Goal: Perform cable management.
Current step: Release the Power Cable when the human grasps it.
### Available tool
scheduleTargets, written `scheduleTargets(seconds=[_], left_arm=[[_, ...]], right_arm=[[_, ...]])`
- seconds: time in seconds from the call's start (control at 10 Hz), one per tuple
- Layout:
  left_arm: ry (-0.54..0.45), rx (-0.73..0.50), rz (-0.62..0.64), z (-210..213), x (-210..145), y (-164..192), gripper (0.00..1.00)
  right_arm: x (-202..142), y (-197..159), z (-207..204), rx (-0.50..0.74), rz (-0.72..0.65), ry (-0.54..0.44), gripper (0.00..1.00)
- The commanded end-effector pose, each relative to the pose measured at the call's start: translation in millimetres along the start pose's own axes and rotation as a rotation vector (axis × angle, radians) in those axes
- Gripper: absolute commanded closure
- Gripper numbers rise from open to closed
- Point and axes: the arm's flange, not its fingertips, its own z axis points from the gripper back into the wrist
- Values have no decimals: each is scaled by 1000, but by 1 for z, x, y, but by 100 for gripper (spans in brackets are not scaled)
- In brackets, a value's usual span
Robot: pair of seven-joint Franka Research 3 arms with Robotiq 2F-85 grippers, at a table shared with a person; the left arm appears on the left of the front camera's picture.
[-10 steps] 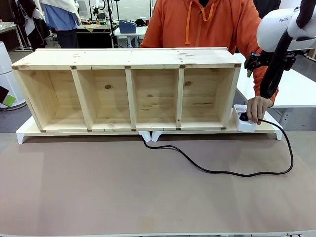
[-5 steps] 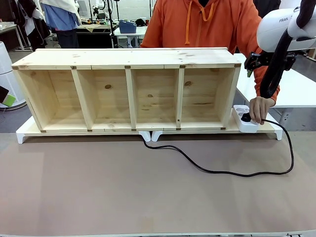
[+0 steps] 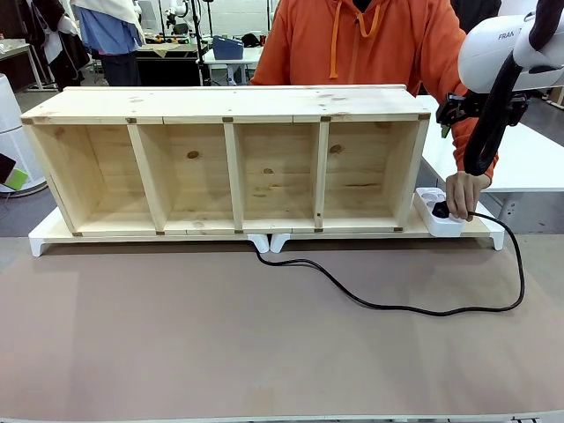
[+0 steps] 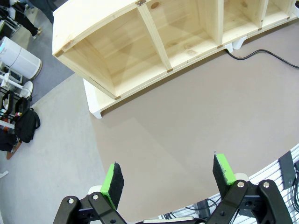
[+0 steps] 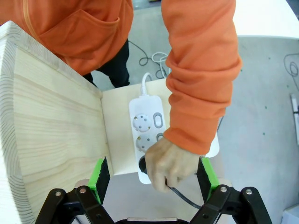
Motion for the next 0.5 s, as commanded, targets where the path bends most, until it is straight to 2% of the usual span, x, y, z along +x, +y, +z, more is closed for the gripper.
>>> scheduleTargets(seconds=[0.0,0.4], left_arm=[[-10,-10,-2,0,2,0,0],[-10,-10,-2,0,2,0,0]], right_arm=[[-1,1,-2,0,-4,6,4],[-1,1,-2,0,-4,6,4]])
